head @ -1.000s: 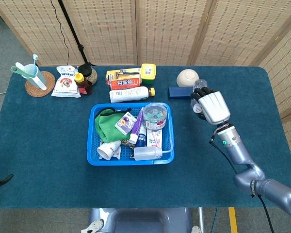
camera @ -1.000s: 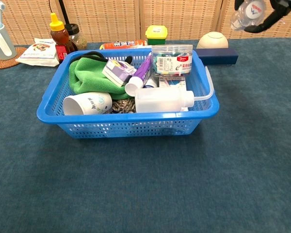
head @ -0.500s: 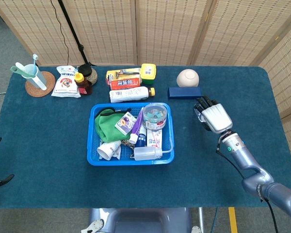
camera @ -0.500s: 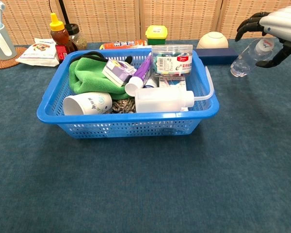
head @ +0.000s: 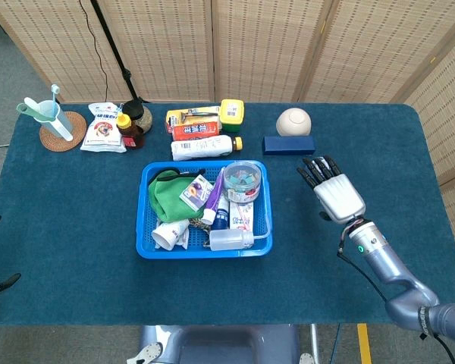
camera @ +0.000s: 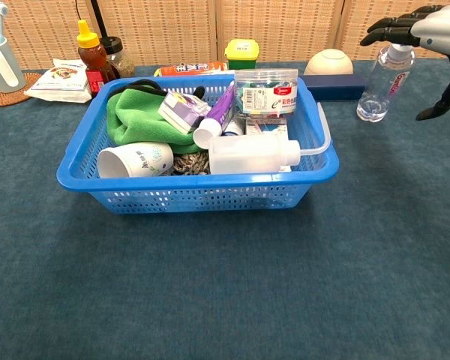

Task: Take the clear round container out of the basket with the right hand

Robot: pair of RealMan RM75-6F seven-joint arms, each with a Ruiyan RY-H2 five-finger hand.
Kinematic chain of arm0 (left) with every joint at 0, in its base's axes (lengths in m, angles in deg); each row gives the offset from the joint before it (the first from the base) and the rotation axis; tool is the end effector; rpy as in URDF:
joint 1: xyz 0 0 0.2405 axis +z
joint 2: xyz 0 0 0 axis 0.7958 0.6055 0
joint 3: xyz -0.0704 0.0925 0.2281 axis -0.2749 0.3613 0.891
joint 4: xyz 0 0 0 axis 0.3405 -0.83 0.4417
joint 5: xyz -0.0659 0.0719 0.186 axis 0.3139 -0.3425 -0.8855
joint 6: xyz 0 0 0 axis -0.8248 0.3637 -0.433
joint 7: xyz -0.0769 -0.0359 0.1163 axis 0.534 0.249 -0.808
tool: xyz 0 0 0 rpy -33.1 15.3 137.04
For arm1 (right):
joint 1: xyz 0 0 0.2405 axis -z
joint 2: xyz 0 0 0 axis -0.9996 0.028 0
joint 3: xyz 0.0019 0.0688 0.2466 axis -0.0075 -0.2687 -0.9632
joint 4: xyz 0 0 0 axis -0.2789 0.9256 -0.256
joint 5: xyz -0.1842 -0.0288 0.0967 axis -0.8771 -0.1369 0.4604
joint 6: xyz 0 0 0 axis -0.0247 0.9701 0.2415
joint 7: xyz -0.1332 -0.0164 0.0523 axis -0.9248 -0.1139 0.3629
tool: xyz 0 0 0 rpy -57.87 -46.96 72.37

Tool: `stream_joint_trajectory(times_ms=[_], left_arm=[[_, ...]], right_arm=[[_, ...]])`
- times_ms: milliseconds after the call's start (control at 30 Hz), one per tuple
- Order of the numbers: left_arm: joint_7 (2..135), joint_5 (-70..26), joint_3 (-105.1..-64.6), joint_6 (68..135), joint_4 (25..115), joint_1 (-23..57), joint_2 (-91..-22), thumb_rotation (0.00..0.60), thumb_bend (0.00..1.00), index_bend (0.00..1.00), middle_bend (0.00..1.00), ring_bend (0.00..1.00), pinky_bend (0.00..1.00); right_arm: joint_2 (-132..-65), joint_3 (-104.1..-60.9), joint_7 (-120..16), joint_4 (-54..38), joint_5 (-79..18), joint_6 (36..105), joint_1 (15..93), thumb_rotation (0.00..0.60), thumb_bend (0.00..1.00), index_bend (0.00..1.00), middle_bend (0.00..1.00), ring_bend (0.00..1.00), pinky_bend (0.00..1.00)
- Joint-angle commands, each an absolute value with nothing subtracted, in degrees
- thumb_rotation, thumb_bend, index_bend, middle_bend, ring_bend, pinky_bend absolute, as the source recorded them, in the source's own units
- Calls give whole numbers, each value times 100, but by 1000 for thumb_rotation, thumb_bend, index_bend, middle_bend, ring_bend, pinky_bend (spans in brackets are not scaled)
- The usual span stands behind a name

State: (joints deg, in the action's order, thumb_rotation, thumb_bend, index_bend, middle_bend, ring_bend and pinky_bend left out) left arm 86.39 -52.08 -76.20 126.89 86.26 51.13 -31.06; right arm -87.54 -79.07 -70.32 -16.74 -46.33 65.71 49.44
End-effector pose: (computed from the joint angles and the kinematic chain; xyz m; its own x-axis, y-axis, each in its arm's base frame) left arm -0.3260 0.1516 0.1970 0.2778 0.0092 0.9606 0.9597 -0.0469 -0.2771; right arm -0.1983 -0.3581 0.0884 0.6935 -0.0010 0.7205 -0.6531 -0.4233 0.6280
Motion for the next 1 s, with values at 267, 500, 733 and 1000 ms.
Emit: stream_joint_trajectory(times_ms=[267,500,733,1000], left_arm=[[8686,-5215,-7620,12710,8606,5119,-3098,600,0,0,0,0,0],[8644,-5267,-7593,12692,8611,5105,-3104,600,0,0,0,0,0],[8645,-5179,-7613,12640,8599,5096,-3108,600,0,0,0,0,0],[8651,-5020,-7669,12563,8592,5083,-3116,600,0,0,0,0,0]], right_arm=[[-7813,-8320,-6099,-3335,-4541,6441,4907,600,0,0,0,0,0],[-7643,-8661,-5867,-3590,-3690,5097,4114,600,0,0,0,0,0],[-7976,-8910,-5956,-3133,-1907,4020,3073,600,0,0,0,0,0],[-8450,-8680,-6262,-2475,-701,3879,2370,600,0,0,0,0,0]])
